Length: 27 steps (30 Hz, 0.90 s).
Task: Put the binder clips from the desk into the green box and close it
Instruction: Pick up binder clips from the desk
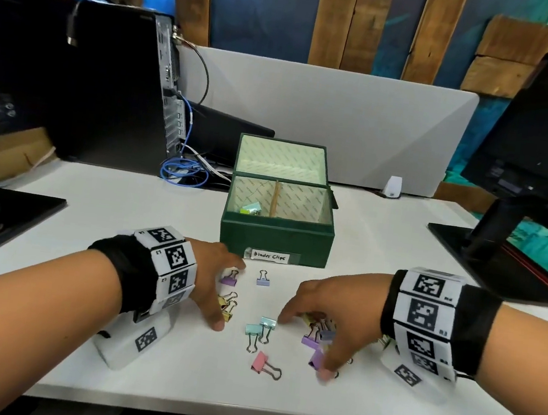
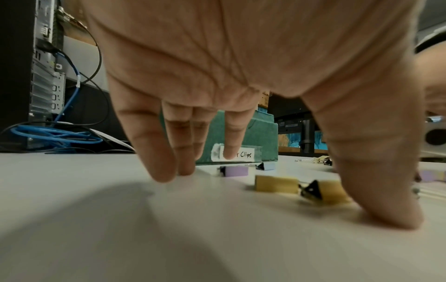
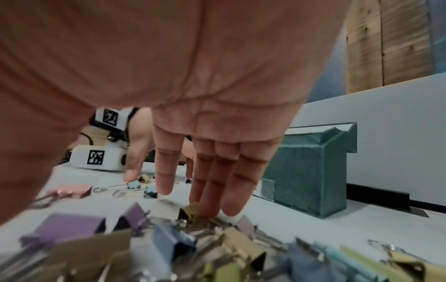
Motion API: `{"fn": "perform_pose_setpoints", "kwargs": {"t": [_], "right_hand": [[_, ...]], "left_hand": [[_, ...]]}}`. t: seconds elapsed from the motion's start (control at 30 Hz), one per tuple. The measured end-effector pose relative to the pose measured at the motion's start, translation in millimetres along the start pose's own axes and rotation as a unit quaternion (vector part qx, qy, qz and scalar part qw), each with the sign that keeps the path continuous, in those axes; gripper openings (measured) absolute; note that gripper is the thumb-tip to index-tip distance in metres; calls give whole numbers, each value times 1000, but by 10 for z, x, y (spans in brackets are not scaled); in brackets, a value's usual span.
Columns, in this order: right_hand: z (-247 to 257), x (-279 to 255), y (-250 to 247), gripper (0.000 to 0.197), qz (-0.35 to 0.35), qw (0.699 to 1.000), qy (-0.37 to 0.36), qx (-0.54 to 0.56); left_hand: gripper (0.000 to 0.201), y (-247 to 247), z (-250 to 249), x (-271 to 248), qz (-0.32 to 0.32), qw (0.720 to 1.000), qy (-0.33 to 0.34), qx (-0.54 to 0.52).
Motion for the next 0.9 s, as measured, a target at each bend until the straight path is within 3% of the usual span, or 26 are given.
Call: {"fn": "perform_pose_setpoints", "kwargs": {"t": [0.27,0.43,0.63,0.9], "right_hand": [[13,60,66,46,-64,998,-6,20],[9,116,96,36,-90,995,0,42],[-18,132,90,36,-106,994,2,26],[-18,130,96,32,-92,994,-15,52]], "left_hand": [[75,46,-151,-50,4,997,58,-54],[89,58,-322,-128,11,995,76,-66],[98,68,-467,-94,27,997,75,16],[56,36,-437,-38,-13,996,83,-24]]}}
Point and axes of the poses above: each hand's wrist, its own x-axis towards the middle knuckle, its own y-axis out of the palm, z = x × y, the point moved 3 cm from there along x, towards the middle knuckle, and after that the axes turned 6 degrees about y, right-handed, at the moved point
